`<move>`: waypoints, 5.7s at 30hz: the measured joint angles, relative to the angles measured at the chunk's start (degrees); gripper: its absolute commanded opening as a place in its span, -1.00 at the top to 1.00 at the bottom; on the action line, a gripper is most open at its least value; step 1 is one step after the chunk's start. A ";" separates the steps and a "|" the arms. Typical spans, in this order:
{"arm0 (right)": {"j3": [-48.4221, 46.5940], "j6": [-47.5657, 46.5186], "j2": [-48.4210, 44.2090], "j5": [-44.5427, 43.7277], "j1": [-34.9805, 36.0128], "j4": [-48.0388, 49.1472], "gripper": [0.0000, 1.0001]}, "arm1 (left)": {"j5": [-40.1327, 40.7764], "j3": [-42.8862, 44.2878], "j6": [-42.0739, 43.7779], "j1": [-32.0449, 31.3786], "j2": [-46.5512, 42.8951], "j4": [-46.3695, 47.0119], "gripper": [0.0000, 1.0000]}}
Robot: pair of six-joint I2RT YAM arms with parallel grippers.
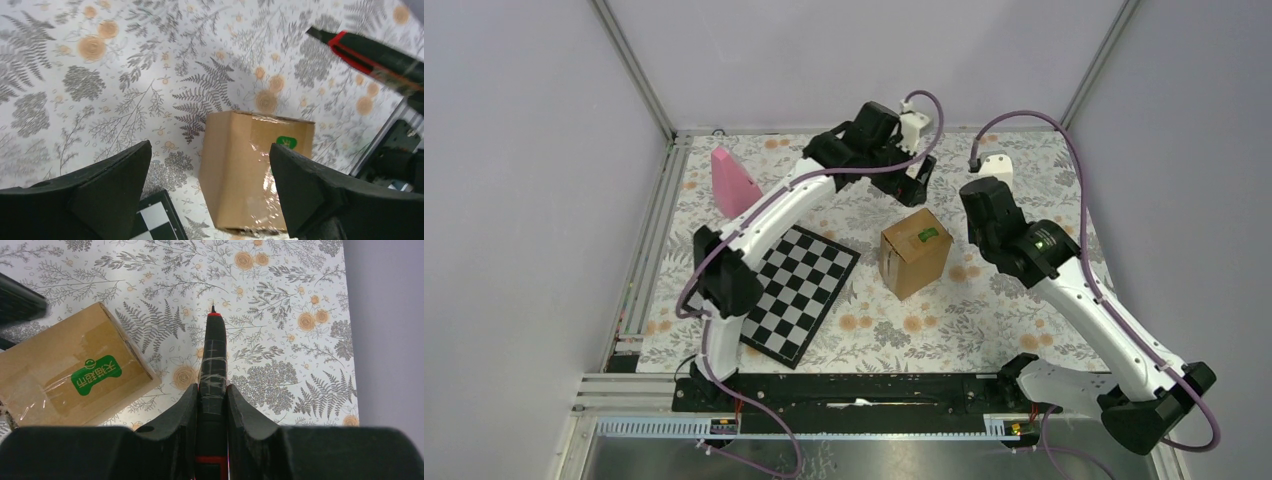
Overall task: Unpack the express box
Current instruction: Adjust the express box at the center of the board.
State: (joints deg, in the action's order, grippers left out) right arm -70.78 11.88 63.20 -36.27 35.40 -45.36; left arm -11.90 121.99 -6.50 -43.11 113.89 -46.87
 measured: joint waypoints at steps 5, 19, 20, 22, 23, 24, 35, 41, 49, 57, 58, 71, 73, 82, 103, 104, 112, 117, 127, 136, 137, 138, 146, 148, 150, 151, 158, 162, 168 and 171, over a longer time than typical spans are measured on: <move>1.51 0.63 -2.08 0.98 -0.83 1.57 1.00 | -5.03 1.40 6.10 0.00 6.67 -1.77 -0.98; 3.48 2.38 -4.55 2.84 -1.36 2.51 1.00 | -13.33 -7.45 -1.05 1.33 7.21 11.63 -0.98; 3.54 2.45 -4.55 2.97 -1.33 2.49 1.00 | -13.97 -9.25 -2.16 1.55 6.45 13.11 -0.98; 3.58 2.56 -4.55 2.99 -1.36 2.54 1.00 | -14.69 -11.08 -3.80 1.97 5.70 14.51 -0.98; 3.58 2.58 -4.55 3.04 -1.36 2.58 1.00 | -14.73 -11.19 -4.59 2.14 5.64 14.78 -0.98; 3.58 2.58 -4.55 3.17 -1.36 2.67 1.00 | -14.69 -11.21 -5.25 2.23 5.66 15.17 -0.98; 4.07 2.58 -4.42 4.00 -1.40 3.45 1.00 | -11.02 -9.42 -14.21 2.29 8.13 16.96 -0.98; 4.35 2.56 -3.30 3.96 -1.44 4.55 1.00 | -4.52 -9.18 -21.99 1.92 8.57 18.10 -0.98; 5.88 1.88 -0.04 4.04 -3.26 6.95 1.00 | 8.13 -8.28 -30.27 1.77 9.29 17.64 -0.98; 6.21 0.13 6.78 7.39 -7.41 15.96 1.00 | 18.40 -8.09 -39.06 1.84 12.52 11.96 -0.97; 6.21 0.11 8.22 8.09 -7.50 17.31 1.00 | 18.95 -8.20 -39.91 1.79 12.92 10.82 -0.97; 6.01 -1.11 15.67 11.91 -7.67 21.51 1.00 | 25.55 -15.37 -41.33 2.71 10.71 7.43 -0.98; 6.01 -1.11 14.14 12.11 -7.72 20.59 1.00 | 25.51 -16.06 -38.23 3.32 8.52 7.32 -0.98; 6.58 0.94 3.96 12.37 -7.72 17.35 1.00 | 24.63 -18.03 -19.10 -2.99 -4.57 7.93 -0.98; 9.75 7.48 -12.63 4.09 -7.82 10.95 1.00 | 19.41 -1.36 5.86 -8.83 17.92 11.41 -0.98; 9.97 7.54 -12.48 4.28 -7.82 11.10 1.00 | 20.33 -2.32 4.33 -8.74 17.59 12.24 -0.98; 11.08 7.72 -9.73 6.12 -7.82 11.61 1.00 | 25.11 -13.60 -14.62 -7.10 9.92 14.64 -0.98; 11.08 7.56 -8.59 7.41 -7.82 12.15 1.00 | 24.74 -17.79 -24.87 -7.10 5.62 11.93 -0.98; 10.19 7.19 -7.91 7.50 -7.82 12.15 1.00 | 24.37 -13.40 -24.09 -9.94 4.79 3.48 -0.98; 7.41 7.23 -7.13 9.64 -7.82 10.43 1.00 | 21.90 -11.82 -7.96 -9.86 4.70 2.56 -0.98; 7.39 7.23 -7.13 9.92 -7.82 10.40 1.00 | 21.75 -11.82 -6.80 -9.86 4.85 2.56 -0.98; 7.34 7.23 -7.13 10.03 -7.82 10.34 1.00 | 21.70 -11.82 -5.97 -9.86 5.11 2.58 -0.98; 7.72 7.13 -7.58 10.32 -7.82 10.43 1.00 | 21.57 -11.98 -3.37 -9.53 7.87 3.15 -0.98; 8.46 7.04 -7.74 10.27 -7.82 10.47 1.00 | 21.44 -11.98 -3.41 -9.25 7.93 3.28 -0.98; 9.22 7.04 -7.58 10.27 -7.82 10.51 1.00 | 20.92 -11.98 -3.63 -8.90 8.00 3.48 -0.98; 9.57 7.04 -7.43 10.27 -7.82 10.54 1.00 | 20.68 -11.98 -3.78 -8.66 8.02 3.61 -0.98; 11.15 6.95 -5.27 10.51 -7.85 11.41 1.00 | 16.22 -11.98 -5.01 -5.86 8.22 3.89 -0.98; 11.47 6.78 -4.79 11.06 -8.11 12.07 1.00 | 12.35 -11.98 -5.99 -3.69 8.57 3.87 -0.98; 11.58 6.54 -3.91 12.59 -8.79 13.00 1.00 | 6.88 -11.98 -7.39 -1.51 9.25 4.00 -0.98; 11.65 6.51 -3.23 13.53 -9.18 13.14 1.00 | 3.61 -11.96 -8.37 -0.39 9.77 4.11 -0.98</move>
State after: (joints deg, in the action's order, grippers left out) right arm -59.13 18.39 59.96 -22.74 26.22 -32.23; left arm -8.29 110.04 -14.87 -43.51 123.66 -42.76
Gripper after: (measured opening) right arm 0.278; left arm 0.989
